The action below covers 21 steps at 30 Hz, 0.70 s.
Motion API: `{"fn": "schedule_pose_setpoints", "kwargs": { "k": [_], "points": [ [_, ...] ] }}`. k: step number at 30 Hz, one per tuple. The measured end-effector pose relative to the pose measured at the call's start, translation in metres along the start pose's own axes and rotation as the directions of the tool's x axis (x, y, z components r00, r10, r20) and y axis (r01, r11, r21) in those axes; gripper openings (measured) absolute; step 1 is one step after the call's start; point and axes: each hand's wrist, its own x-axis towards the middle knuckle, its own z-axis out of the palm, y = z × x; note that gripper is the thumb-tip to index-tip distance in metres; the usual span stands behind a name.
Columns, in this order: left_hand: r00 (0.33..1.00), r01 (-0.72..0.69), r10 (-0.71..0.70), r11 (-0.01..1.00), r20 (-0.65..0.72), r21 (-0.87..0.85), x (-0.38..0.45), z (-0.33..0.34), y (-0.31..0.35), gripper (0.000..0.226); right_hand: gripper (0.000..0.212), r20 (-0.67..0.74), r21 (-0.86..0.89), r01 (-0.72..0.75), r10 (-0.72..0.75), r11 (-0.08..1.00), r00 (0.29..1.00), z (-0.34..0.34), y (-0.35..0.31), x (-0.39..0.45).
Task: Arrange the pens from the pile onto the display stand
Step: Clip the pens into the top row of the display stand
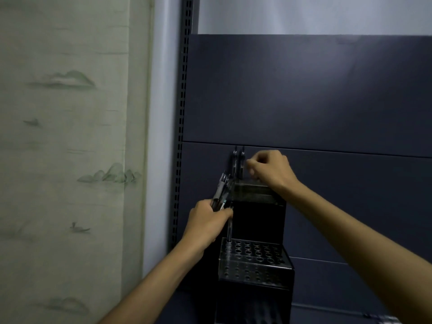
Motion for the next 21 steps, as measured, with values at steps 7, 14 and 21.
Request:
{"fn": "schedule_pose_setpoints", "kwargs": {
  "k": [7, 14, 21],
  "points": [
    [0.986, -0.046, 0.061, 0.994, -0.156, 0.098, 0.001, 0.016, 0.011, 0.010, 0.023, 0.488, 0.375, -0.261, 0.050, 0.890, 0.871, 0.005, -0.020, -0.054],
    [0.996, -0.039, 0.046, 0.994, -0.079, 0.099, 0.000, 0.017, 0.018, 0.008, 0.020, 0.354, 0.580, -0.252, 0.040, 0.775, 0.935, 0.001, -0.012, -0.057],
    [0.991, -0.055, 0.072, 0.987, -0.111, 0.150, 0.001, 0.021, 0.019, 0.013, 0.022, 0.305, 0.641, -0.314, 0.142, 0.701, 0.942, 0.006, -0.013, -0.062]
  ]
}}
